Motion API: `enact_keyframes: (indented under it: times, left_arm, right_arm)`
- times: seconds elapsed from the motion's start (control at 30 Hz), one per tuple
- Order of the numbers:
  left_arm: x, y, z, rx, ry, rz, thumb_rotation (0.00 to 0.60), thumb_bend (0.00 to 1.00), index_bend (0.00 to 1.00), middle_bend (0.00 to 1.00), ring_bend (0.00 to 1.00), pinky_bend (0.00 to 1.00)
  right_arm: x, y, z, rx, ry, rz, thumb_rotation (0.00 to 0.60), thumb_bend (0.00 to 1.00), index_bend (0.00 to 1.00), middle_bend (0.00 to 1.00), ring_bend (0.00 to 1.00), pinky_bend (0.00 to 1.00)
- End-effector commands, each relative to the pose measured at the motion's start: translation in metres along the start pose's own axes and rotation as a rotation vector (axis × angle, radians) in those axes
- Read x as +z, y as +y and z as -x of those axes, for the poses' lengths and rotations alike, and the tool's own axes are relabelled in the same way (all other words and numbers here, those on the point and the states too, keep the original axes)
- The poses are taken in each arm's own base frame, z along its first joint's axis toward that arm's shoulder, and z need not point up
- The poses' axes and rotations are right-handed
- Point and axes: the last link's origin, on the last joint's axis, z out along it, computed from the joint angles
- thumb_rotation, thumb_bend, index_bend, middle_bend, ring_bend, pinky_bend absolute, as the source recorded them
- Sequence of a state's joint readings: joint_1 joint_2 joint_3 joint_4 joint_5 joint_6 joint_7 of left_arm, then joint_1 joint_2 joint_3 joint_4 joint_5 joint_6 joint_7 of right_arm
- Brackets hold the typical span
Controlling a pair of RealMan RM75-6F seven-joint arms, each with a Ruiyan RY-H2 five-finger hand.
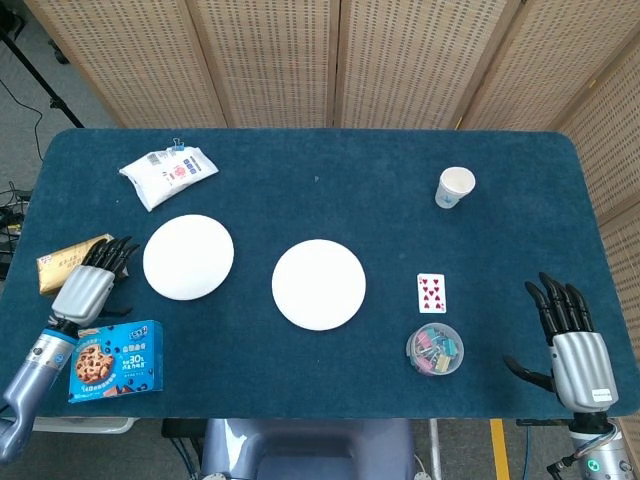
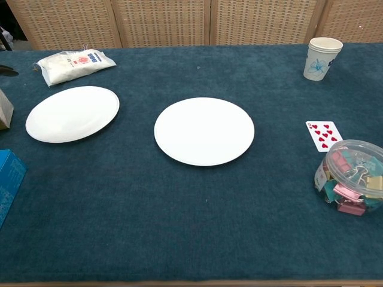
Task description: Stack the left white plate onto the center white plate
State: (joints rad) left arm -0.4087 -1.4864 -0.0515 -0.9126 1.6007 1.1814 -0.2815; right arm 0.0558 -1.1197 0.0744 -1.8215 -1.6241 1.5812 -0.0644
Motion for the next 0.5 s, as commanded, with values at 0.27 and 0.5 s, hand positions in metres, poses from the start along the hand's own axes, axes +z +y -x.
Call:
enact_keyframes:
  times: [0.27,0.5]
  left_arm:
    - [0.028,0.026,0.031,-0.014,0.008,0.032,0.600,0.04,0.04,0.00,0.00,0.00]
    - [0.041,0.032,0.033,0.004,0.016,0.011,0.600,0.15,0.16,0.00,0.00,0.00]
  right_arm:
    - [0.000,0.000,0.003,0.020,-0.028,-0.002,0.600,0.00,0.00,0.00,0.00,0.00]
    - [0.000,0.001,0.003,0.023,-0.036,-0.001,0.600,0.00,0.00,0.00,0.00,0.00]
